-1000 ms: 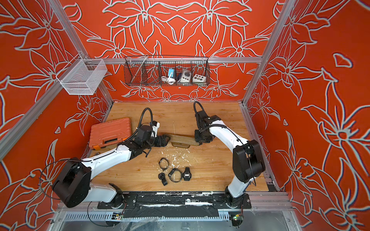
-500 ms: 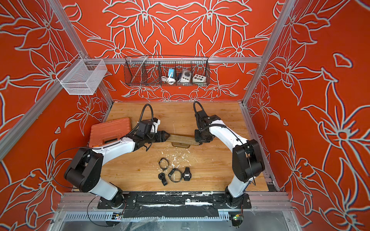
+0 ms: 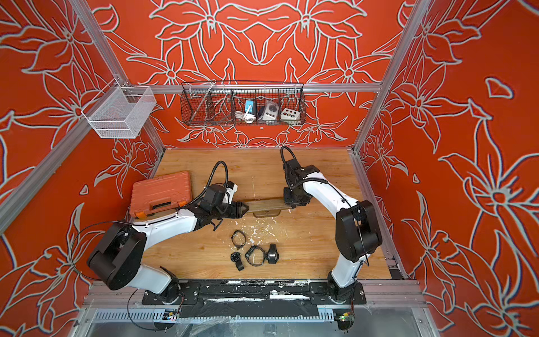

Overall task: Place watch on stand
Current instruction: Place the watch on the stand.

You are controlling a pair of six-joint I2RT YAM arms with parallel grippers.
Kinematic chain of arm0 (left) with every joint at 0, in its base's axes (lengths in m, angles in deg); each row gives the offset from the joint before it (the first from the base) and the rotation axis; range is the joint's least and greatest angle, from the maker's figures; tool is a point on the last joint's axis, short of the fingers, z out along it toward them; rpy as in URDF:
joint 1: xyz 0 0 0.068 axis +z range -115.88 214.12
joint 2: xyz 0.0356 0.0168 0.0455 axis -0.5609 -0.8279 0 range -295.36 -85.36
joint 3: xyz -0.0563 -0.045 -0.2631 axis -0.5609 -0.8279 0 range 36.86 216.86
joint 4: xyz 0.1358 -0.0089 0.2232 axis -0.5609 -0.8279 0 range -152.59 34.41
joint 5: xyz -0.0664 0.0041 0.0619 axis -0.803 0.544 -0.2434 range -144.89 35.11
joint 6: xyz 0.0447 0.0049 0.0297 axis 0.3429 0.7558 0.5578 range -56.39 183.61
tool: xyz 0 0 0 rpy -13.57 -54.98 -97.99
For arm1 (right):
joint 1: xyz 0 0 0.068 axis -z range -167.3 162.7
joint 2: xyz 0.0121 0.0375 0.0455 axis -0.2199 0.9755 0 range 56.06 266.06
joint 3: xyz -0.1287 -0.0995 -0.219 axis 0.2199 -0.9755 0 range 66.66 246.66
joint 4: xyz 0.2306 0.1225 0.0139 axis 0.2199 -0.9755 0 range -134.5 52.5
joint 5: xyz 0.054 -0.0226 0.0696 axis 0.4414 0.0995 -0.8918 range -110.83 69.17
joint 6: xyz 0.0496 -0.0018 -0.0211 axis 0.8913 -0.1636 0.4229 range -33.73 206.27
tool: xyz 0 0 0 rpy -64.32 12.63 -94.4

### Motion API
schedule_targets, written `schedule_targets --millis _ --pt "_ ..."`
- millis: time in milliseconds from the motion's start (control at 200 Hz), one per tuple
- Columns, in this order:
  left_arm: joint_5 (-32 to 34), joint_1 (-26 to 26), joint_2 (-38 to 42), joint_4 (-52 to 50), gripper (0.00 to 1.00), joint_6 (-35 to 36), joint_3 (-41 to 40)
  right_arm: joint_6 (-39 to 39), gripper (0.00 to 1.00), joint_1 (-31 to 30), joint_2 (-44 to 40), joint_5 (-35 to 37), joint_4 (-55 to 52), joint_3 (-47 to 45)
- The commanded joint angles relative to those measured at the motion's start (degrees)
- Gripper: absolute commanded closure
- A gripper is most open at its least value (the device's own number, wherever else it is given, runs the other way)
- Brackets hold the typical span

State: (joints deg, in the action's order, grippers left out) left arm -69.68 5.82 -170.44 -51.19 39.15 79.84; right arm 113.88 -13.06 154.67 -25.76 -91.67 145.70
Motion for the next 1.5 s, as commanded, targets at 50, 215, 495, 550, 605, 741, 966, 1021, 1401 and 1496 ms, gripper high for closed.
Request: schedule_targets --millis 50,215,495,550,605,741,966,1021,1401,1496 --pt "0.04 -0.70 0.41 0.91 0.43 0.25 0.40 -0.69 0.74 -0.30 1.76 -0.60 -1.82 2.85" --pt "-0.14 -1.22 -0.57 1.32 0.47 0.12 1.20 -0.39 0.74 -1.63 2.63 -0.72 -2.51 4.21" --pt "-0.01 -1.92 -1.24 1.57 0.49 0.29 1.67 1.01 0.73 -4.20 4.02 -1.04 -2.58 5.97" --pt "0.04 -2.02 -1.23 1.66 0.49 0.24 1.70 1.37 0.73 -4.78 4.37 -1.31 -2.46 6.30" --pt "0.03 -2.03 -1.39 1.62 0.49 0.23 1.75 1.63 0.73 -5.39 4.82 -1.49 -2.56 6.91" --pt "0.11 -2.12 -1.50 1.75 0.49 0.34 1.93 1.91 0.73 -6.78 6.12 -1.66 -2.96 8.46" --pt "0.10 -2.12 -1.67 1.84 0.49 0.41 1.85 2.35 0.72 -8.17 7.51 -1.80 -2.43 9.91" --pt "0.16 -2.12 -1.70 1.83 0.49 0.39 1.84 2.44 0.71 -8.52 7.73 -1.89 -2.43 10.21" --pt "0.61 -2.12 -1.54 1.71 0.48 0.55 1.67 1.92 0.48 -8.69 6.03 3.52 -2.01 9.39" --pt "0.93 -2.12 -1.43 1.57 0.47 0.60 1.67 1.33 0.43 -8.69 5.85 4.05 -1.68 9.04"
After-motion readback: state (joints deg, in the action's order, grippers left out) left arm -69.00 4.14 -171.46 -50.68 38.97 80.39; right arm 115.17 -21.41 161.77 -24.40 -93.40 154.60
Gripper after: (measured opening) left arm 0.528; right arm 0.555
